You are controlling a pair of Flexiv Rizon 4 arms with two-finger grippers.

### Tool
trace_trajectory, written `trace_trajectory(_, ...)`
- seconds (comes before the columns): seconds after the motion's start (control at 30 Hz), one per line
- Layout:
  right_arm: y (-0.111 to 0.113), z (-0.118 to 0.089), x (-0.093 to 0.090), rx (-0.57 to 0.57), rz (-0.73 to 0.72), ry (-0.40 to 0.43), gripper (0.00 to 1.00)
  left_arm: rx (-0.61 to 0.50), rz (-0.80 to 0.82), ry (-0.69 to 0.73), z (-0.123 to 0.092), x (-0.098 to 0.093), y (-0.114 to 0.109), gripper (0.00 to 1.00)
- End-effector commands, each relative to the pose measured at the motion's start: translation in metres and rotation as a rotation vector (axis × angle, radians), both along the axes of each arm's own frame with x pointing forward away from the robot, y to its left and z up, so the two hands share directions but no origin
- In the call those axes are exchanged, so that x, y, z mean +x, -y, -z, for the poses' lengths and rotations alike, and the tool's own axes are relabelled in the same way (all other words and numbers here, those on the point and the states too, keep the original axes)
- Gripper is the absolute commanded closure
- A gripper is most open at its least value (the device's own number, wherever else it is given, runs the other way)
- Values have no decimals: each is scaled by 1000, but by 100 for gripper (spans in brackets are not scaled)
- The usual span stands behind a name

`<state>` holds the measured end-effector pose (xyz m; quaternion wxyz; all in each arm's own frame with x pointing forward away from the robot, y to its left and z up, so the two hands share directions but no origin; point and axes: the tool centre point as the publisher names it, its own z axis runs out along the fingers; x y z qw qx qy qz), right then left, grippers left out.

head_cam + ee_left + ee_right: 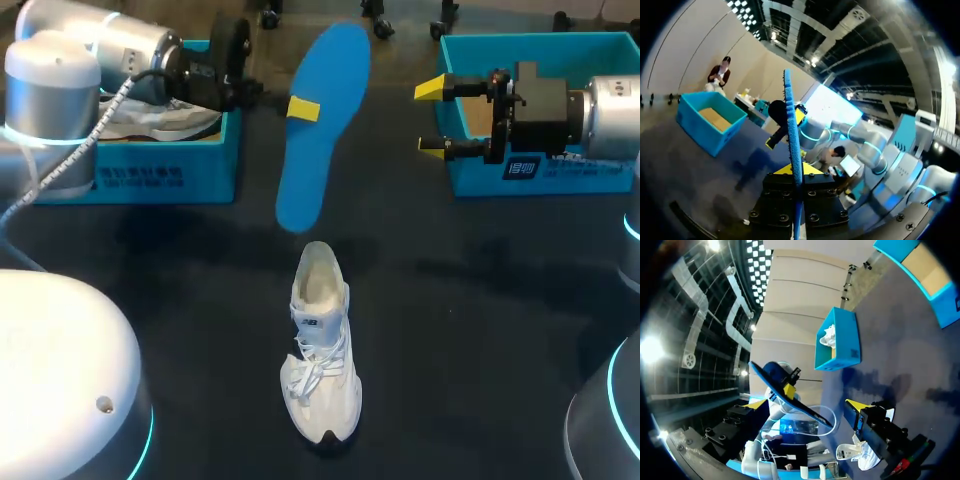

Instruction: Take the shoe out of the shoebox, open the shoe tongue, remove and reinsert the insole, then place the shoe into the shoebox

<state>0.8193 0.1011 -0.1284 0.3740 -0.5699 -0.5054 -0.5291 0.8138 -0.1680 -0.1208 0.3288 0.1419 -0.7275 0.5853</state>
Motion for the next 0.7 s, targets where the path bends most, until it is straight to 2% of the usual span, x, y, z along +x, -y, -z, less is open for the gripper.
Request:
trace_trajectory(0.03, -2, 0, 0, -5, 0, -2, 0, -40, -33, -627, 13, 1, -10, 100)
trace_trajectory(0.17, -2, 0, 0, -5, 0, -2, 0, -55, -109, -722, 23, 1, -13, 100)
trace_trajectory(0.4, -2, 0, 0, -5, 0, -2, 0, -43, -196, -811, 22, -5, -12, 100)
trace_trajectory(0.7, -2, 0, 0, -5, 0, -2, 0, -43, -196, -811, 22, -5, -12, 100)
